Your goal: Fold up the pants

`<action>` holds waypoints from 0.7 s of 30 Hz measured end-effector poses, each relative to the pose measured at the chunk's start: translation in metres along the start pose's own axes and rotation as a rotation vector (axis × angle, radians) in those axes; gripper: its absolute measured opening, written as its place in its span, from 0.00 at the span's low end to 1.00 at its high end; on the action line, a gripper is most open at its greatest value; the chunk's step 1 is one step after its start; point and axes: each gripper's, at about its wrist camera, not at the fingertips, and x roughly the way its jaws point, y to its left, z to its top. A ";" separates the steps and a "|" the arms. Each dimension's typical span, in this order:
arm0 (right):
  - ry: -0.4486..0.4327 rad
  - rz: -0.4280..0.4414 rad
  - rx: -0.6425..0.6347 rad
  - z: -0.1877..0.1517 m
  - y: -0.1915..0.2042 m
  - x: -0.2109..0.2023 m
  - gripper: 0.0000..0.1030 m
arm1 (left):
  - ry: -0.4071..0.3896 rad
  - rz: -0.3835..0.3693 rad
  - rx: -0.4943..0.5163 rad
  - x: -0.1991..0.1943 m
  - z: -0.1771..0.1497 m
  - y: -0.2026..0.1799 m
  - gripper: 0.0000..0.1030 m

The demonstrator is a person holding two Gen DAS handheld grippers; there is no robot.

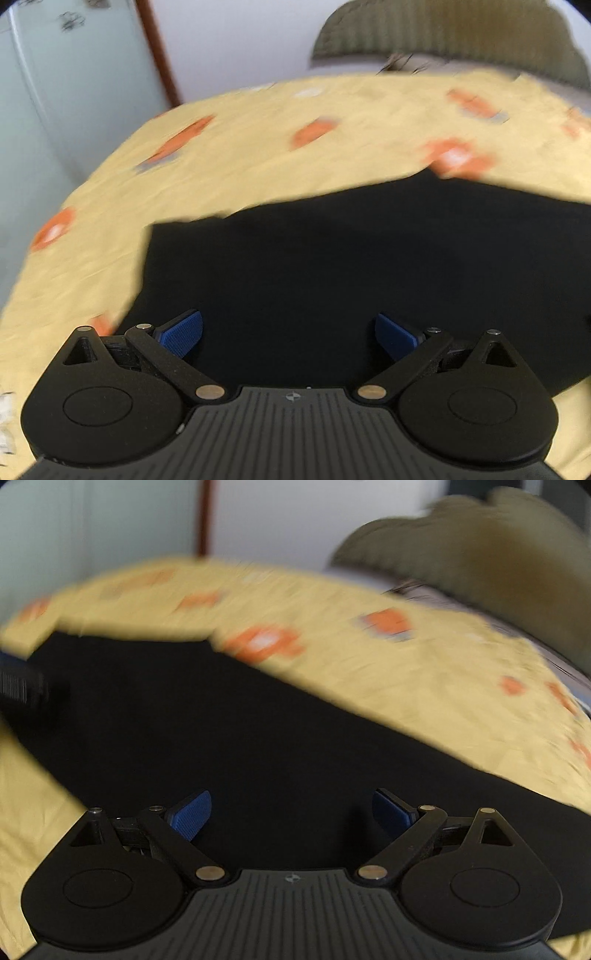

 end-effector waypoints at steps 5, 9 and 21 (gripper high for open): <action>-0.108 -0.058 -0.099 0.016 0.029 -0.016 0.93 | -0.016 0.039 -0.066 -0.012 -0.023 0.061 1.00; -0.284 0.112 -0.122 0.039 0.068 -0.033 0.93 | -0.036 0.155 -0.249 -0.025 -0.026 0.106 0.99; -0.509 0.188 -0.787 0.038 0.267 0.005 0.83 | 0.061 -0.195 -0.740 -0.023 -0.049 0.169 0.98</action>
